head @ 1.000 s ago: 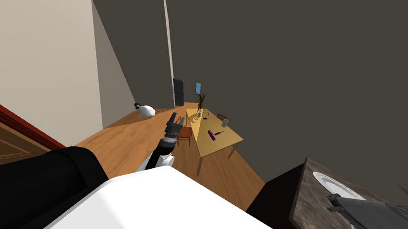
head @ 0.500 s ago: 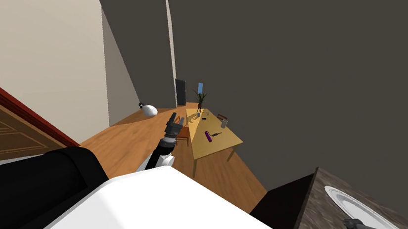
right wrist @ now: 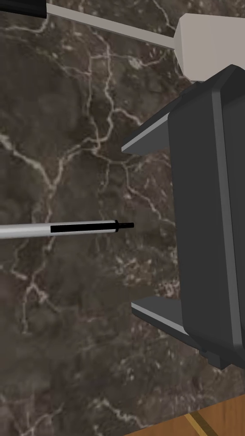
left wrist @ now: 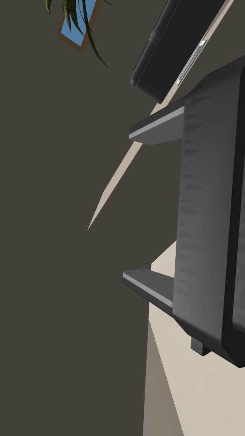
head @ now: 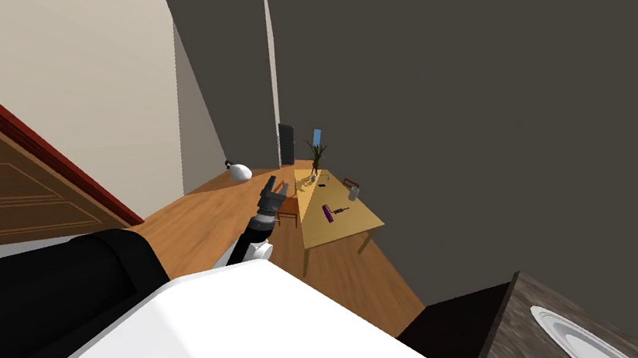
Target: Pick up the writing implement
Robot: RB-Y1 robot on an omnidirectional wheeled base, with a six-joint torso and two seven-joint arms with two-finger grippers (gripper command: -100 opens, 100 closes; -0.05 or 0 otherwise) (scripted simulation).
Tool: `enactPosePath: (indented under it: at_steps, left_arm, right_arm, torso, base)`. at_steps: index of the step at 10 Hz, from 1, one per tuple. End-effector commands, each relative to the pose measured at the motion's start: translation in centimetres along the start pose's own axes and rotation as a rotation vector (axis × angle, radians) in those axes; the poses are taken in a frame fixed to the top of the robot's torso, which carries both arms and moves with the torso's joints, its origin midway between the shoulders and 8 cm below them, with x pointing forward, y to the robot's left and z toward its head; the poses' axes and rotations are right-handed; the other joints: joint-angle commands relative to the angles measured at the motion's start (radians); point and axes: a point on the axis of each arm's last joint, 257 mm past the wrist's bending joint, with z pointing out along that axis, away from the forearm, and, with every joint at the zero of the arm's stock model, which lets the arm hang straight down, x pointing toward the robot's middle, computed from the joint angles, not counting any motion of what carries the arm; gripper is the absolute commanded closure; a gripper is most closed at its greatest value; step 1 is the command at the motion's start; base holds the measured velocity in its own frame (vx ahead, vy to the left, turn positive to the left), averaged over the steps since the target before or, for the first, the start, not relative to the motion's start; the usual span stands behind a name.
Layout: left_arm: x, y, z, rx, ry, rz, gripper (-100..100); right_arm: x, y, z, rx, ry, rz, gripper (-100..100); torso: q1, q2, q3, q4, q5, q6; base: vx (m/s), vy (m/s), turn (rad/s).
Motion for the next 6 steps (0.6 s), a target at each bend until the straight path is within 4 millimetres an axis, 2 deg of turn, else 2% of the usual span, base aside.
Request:
enactPosePath:
  at_steps: [1,2,3,4,5,6]
  left_arm:
    - [0.0,0.0,0.0,0.0,0.0,0.0,0]
    - [0.0,0.0,0.0,0.0,0.0,0.0,0]
    - [0.0,0.0,0.0,0.0,0.0,0.0,0]
    - [0.0,0.0,0.0,0.0,0.0,0.0,0]
    - [0.0,0.0,0.0,0.0,0.0,0.0,0]
    - [0.0,0.0,0.0,0.0,0.0,0.0,0]
  right_arm:
    - [-1.0,1.3,0.2,-0.018,-0.001,0.001,-100]
    - [-0.7,1.0,0.2,-0.006,0.011,0.029,-100]
    - [-1.5,2.2,0.3,-0.024,0.005,0.037,-100]
    - [-1.3,2.0,0.3,-0.013,0.015,0.047,-100]
    - [-2.1,3.1,0.3,-0.026,0.011,0.049,-100]
    - [-2.0,2.9,0.3,-0.019,0.017,0.066,-100]
  torso:
    - [0.0,0.0,0.0,0.0,0.0,0.0]
    - [0.0,0.0,0.0,0.0,0.0,0.0]
    - [0.0,0.0,0.0,0.0,0.0,0.0]
    - [0.0,0.0,0.0,0.0,0.0,0.0]
    - [0.0,0.0,0.0,0.0,0.0,0.0]
    - [0.0,0.0,0.0,0.0,0.0,0.0]
  base:
    - [-0.008,-0.01,0.123]
    - [-0.006,-0.011,0.077]
    - [-0.002,-0.011,0.107]
    - [-0.003,-0.011,0.072]
    - [-0.005,-0.009,0.171]
    - [-0.004,-0.012,0.063]
